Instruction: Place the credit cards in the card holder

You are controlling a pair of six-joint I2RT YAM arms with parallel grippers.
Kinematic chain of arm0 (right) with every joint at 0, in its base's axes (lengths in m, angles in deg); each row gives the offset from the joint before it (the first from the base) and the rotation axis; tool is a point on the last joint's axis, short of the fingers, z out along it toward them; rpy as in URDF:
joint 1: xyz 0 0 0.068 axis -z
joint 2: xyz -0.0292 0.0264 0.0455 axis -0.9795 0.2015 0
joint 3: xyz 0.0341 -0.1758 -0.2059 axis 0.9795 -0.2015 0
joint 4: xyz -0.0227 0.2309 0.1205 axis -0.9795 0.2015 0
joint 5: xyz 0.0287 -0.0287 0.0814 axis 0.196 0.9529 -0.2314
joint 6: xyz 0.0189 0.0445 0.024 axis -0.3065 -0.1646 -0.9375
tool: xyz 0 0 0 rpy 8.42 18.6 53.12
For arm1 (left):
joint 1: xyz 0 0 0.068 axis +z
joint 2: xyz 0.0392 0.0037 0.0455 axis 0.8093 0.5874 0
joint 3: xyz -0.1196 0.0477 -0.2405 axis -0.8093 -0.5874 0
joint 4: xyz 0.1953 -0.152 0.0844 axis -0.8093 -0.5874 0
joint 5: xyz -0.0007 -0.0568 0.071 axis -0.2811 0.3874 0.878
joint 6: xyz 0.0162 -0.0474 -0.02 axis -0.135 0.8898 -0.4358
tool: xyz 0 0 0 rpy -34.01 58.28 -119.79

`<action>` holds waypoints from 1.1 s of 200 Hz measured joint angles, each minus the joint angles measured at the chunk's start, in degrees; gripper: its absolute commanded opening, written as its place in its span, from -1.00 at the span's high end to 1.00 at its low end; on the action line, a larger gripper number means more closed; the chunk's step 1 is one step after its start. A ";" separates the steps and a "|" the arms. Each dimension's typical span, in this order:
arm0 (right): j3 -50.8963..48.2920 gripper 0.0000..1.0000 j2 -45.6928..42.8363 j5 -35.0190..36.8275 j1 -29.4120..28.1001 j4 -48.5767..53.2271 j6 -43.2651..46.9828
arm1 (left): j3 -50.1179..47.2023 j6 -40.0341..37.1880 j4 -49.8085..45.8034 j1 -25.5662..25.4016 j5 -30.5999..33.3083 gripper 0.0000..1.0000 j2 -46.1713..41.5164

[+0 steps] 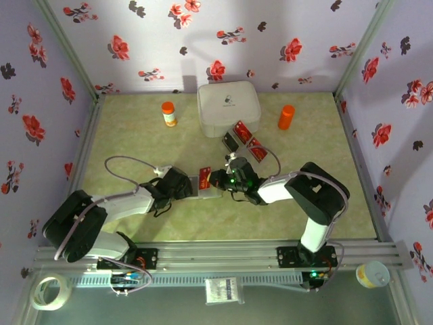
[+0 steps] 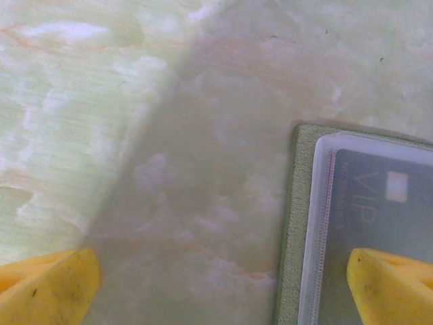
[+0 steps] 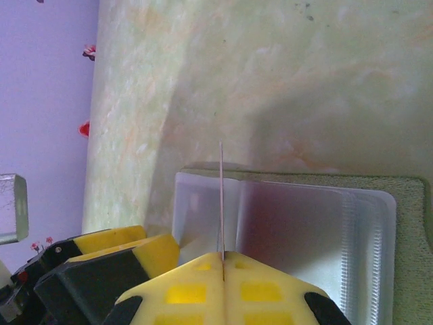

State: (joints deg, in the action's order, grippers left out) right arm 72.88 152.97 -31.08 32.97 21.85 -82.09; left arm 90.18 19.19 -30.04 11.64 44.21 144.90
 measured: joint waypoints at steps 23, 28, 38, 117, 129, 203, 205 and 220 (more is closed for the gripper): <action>-0.57 1.00 0.33 0.20 -0.04 -1.73 -0.44 | -0.11 0.04 0.09 0.00 0.00 -0.93 -0.11; -0.63 1.00 0.39 0.20 -0.04 -2.12 -0.46 | -0.11 0.09 0.09 0.00 0.00 -0.93 -0.11; -0.76 1.00 0.44 0.22 -0.04 -2.60 -0.55 | -0.11 0.17 0.09 0.00 0.02 -0.93 -0.13; -0.92 1.00 2.40 0.20 -0.28 -6.25 -2.82 | -0.17 0.20 0.11 -0.09 0.17 -0.93 -0.15; -0.92 1.00 2.78 0.20 -0.37 -6.62 -3.02 | -0.26 0.20 0.17 -0.11 0.20 -0.93 -0.15; -1.86 1.00 3.08 0.17 -0.76 -8.39 -3.96 | -0.48 0.20 0.52 -0.13 0.22 -0.93 -0.37; -1.86 1.00 3.08 0.17 -0.81 -8.39 -4.00 | -0.48 0.20 0.52 -0.13 0.24 -0.93 -0.37; -1.86 1.00 3.08 0.15 -1.11 -8.52 -4.31 | -0.48 0.20 0.52 -0.15 0.24 -0.93 -0.37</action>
State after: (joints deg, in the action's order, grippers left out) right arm 71.02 156.05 -30.93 31.85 13.32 -86.39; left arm 89.70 19.39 -29.51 11.49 44.45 144.53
